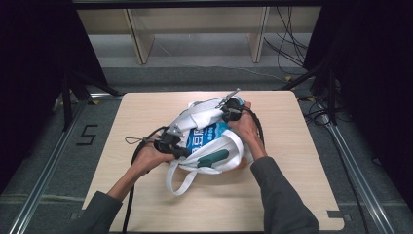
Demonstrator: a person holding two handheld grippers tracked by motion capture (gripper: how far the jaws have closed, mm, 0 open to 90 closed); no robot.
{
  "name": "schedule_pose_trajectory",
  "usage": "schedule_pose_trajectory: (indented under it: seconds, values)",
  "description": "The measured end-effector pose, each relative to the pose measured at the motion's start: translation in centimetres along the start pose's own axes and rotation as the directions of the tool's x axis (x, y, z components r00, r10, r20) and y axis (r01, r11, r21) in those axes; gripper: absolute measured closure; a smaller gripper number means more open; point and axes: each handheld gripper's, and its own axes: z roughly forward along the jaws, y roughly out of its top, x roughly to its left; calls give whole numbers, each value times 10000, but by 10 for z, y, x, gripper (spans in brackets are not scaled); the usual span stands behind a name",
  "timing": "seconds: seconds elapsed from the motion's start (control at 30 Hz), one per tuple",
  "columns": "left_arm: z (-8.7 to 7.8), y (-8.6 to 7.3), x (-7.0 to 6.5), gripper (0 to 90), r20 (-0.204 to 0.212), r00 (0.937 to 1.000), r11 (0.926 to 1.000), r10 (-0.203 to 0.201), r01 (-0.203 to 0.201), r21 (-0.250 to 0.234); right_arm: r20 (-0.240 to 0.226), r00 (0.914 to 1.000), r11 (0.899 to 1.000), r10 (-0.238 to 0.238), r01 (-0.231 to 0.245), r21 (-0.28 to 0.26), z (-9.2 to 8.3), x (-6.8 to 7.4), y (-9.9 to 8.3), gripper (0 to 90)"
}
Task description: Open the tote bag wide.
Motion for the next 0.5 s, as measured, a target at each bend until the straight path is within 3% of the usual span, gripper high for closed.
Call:
schedule_pose_trajectory:
  seconds: [0.03,0.07,0.1,0.13,0.17,0.23,0.27,0.3,0.33,0.37,0.4,0.47,0.5]
  values:
    - [-2,9,2,869,-96,9990,9973,-446,440,-588,-98,10000,9996,-3,0,-296,-10,-1,0,900]
    - [-2,9,2,868,-96,9990,9973,-446,440,-588,-190,9996,9966,-194,178,-798,-19,1,-2,900]
    - [-4,18,7,869,-311,9982,9965,-504,482,-681,-466,9987,9961,-225,184,-861,-27,5,-5,900]
    - [-1,32,17,868,-610,9947,9933,-832,778,-849,-844,9946,9945,-599,522,-905,-35,7,-7,900]
    - [4,39,23,869,-729,9917,9905,-1056,984,-961,-898,9938,9942,-647,565,-916,-38,11,-10,900]
    - [18,50,36,871,-1034,9866,9911,-1265,1212,-557,-1375,9840,9923,-1132,1049,-660,-49,20,-19,900]
    - [18,50,36,875,-1034,9866,9911,-1265,1212,-557,-1375,9840,9923,-1132,1049,-660,-49,20,-19,900]
    - [25,54,41,883,-1316,9829,9915,-1288,1251,-360,-1403,9770,9870,-1605,1581,-280,-59,26,-30,900]
    - [36,56,51,885,-1571,9771,9892,-1434,1465,81,-1462,9750,9857,-1675,1683,-74,-65,29,-37,900]
    - [39,55,55,891,-1682,9737,9872,-1535,1584,160,-1630,9657,9791,-2024,2032,-113,-68,28,-43,900]
    - [42,53,61,893,-1871,9675,9834,-1701,1787,301,-1681,9708,9838,-1709,1774,247,-73,31,-49,900]
    - [46,48,71,894,-2247,9573,9788,-1821,1983,517,-2033,9602,9703,-1917,2166,1081,-77,35,-65,900]
    - [48,43,78,895,-2222,9478,9692,-2287,2431,396,-2310,9536,9622,-1933,2302,1454,-76,38,-76,900]
